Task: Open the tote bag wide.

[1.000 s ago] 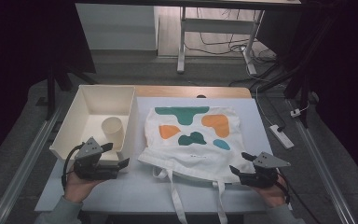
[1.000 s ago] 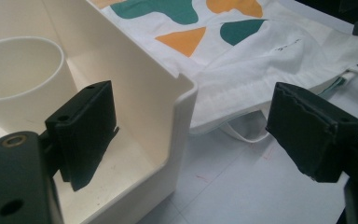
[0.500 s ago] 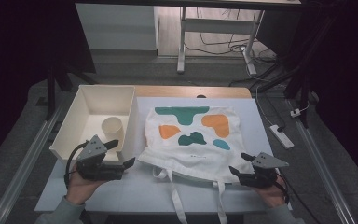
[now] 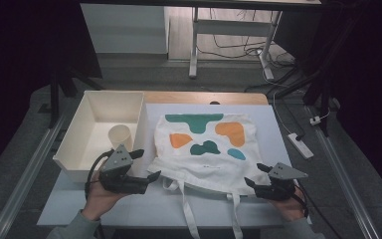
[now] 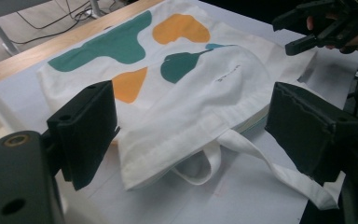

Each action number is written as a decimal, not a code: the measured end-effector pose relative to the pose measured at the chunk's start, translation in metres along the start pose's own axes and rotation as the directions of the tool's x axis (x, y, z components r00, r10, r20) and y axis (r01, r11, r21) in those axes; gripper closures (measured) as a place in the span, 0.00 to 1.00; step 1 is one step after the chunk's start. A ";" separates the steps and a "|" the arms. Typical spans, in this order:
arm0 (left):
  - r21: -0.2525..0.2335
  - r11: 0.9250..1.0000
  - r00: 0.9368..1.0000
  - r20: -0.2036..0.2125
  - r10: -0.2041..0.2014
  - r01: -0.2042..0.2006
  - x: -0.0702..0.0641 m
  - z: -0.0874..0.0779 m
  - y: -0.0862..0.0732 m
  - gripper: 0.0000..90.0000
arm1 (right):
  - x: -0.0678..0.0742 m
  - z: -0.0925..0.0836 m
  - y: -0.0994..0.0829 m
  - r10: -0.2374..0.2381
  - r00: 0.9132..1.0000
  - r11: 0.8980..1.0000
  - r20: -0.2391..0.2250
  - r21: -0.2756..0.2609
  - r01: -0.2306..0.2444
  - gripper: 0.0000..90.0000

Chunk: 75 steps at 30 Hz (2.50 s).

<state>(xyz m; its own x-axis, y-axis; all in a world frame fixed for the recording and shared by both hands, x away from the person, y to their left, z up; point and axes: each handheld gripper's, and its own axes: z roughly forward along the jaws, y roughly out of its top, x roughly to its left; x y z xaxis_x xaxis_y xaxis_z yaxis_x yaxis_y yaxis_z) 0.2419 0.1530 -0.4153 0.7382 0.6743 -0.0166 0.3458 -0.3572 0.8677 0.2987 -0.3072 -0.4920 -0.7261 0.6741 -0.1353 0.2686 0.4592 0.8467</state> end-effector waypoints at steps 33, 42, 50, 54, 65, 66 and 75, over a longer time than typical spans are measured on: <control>0.162 0.984 0.987 0.152 0.056 -0.080 -0.033 0.076 -0.009 0.23 | 0.005 0.001 0.002 -0.011 1.000 1.000 -0.024 -0.021 0.010 0.34; 0.198 0.976 0.986 0.158 0.057 -0.088 -0.036 0.089 -0.017 0.24 | 0.022 0.001 0.011 -0.045 0.996 0.999 -0.081 -0.028 0.043 0.36; 0.186 0.979 0.988 0.145 0.058 -0.084 -0.035 0.088 -0.023 0.24 | 0.060 -0.009 0.018 -0.058 0.986 0.996 -0.156 0.051 0.066 0.38; 0.184 0.980 0.988 0.150 0.046 -0.074 -0.031 0.089 -0.025 0.24 | 0.078 -0.021 0.007 -0.054 0.984 0.990 -0.170 0.122 0.075 0.39; 0.184 0.982 0.990 0.139 0.024 -0.050 -0.024 0.087 -0.028 0.24 | 0.096 -0.018 -0.015 -0.014 0.981 0.955 -0.191 0.290 0.070 0.59; 0.184 0.982 0.990 0.139 0.024 -0.050 -0.024 0.087 -0.028 0.24 | 0.096 -0.017 -0.015 -0.007 0.981 0.952 -0.192 0.299 0.066 0.65; 0.182 0.982 0.990 0.139 0.026 -0.052 -0.024 0.085 -0.029 0.24 | 0.095 -0.018 -0.006 0.002 0.973 0.963 -0.230 0.264 0.061 0.97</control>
<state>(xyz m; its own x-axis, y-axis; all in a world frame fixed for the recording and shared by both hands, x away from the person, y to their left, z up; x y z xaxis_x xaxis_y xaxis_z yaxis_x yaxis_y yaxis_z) 0.2634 0.0923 -0.4823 0.8205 0.5682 -0.0629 0.4067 -0.5029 0.7627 0.2167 -0.2558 -0.5009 -0.8517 0.5239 -0.0118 0.3816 0.6356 0.6711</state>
